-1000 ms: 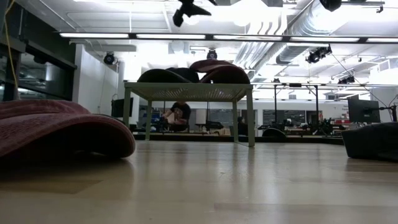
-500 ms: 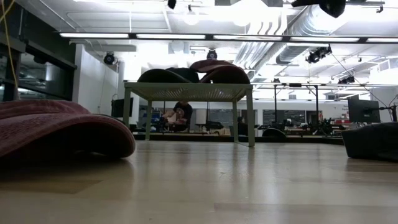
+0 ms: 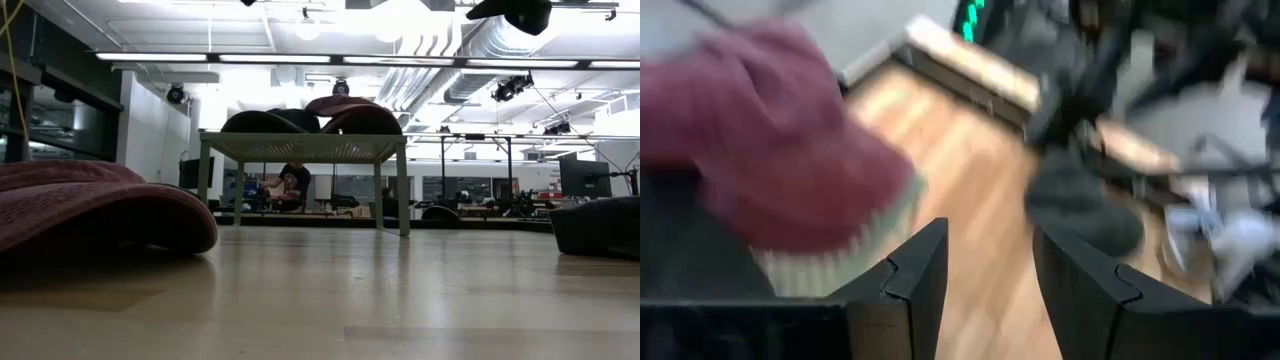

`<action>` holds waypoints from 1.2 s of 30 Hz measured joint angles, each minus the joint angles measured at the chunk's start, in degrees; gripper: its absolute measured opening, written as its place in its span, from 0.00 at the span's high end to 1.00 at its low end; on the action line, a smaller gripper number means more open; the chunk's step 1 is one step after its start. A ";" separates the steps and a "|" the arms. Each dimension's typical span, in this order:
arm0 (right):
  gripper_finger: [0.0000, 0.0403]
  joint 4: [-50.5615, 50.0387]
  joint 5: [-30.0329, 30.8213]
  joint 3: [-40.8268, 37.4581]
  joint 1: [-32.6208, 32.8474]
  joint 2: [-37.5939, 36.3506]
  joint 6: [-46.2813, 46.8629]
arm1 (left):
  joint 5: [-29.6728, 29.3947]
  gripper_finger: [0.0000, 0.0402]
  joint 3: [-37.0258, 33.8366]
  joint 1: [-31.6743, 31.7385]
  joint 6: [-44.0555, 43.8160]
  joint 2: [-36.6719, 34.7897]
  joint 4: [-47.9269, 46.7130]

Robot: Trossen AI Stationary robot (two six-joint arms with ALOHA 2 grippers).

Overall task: Pick & Place hat
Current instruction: Stack the right black cap on top of the black cap on the shelf

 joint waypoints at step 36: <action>0.58 -10.67 -0.59 0.11 0.00 0.42 6.23 | -15.01 0.63 0.00 -20.60 -25.63 0.00 -38.13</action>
